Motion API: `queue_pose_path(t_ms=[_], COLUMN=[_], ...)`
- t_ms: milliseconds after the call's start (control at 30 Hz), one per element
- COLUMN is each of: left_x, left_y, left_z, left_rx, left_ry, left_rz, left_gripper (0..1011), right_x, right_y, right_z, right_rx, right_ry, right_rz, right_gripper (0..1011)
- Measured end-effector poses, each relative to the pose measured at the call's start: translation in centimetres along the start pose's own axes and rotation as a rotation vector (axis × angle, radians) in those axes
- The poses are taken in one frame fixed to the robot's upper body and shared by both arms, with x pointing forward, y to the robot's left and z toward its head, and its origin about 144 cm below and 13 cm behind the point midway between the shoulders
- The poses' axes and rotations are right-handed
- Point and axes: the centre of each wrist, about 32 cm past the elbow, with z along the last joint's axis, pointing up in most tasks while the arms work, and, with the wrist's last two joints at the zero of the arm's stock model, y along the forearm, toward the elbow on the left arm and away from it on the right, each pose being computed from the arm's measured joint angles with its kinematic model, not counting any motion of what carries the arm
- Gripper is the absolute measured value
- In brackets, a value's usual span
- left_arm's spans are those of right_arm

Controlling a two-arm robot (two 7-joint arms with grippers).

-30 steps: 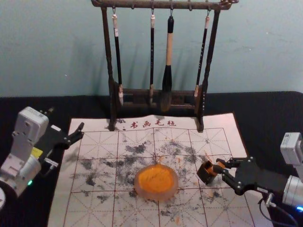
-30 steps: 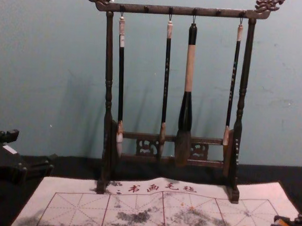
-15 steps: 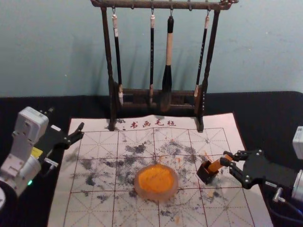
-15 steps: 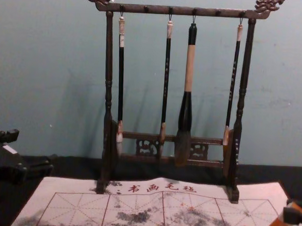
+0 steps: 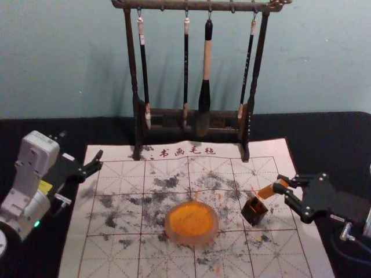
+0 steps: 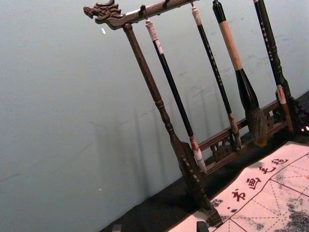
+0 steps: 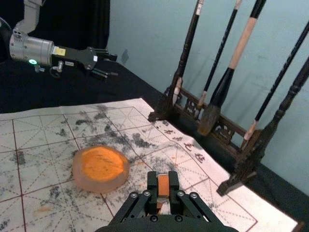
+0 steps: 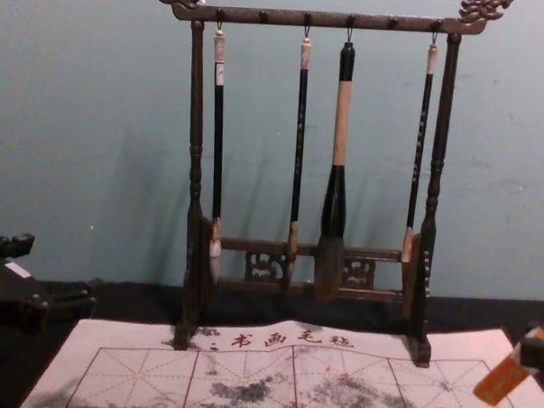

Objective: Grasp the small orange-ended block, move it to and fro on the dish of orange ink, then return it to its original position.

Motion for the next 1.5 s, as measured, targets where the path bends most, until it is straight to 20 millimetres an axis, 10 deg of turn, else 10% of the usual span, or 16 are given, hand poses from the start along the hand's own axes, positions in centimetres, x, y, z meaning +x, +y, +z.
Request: queue_pose_path(t_ms=[1500], left_x=[0.0], left_y=[0.0], left_z=[0.0], left_rx=[0.000], left_ry=[0.000], left_rz=[0.000], left_gripper=[1001], right_x=[0.8], right_y=[9.0], right_z=[3.1], right_rx=[-0.113], right_ry=[-0.173], right_rz=[0.359], right_gripper=[111])
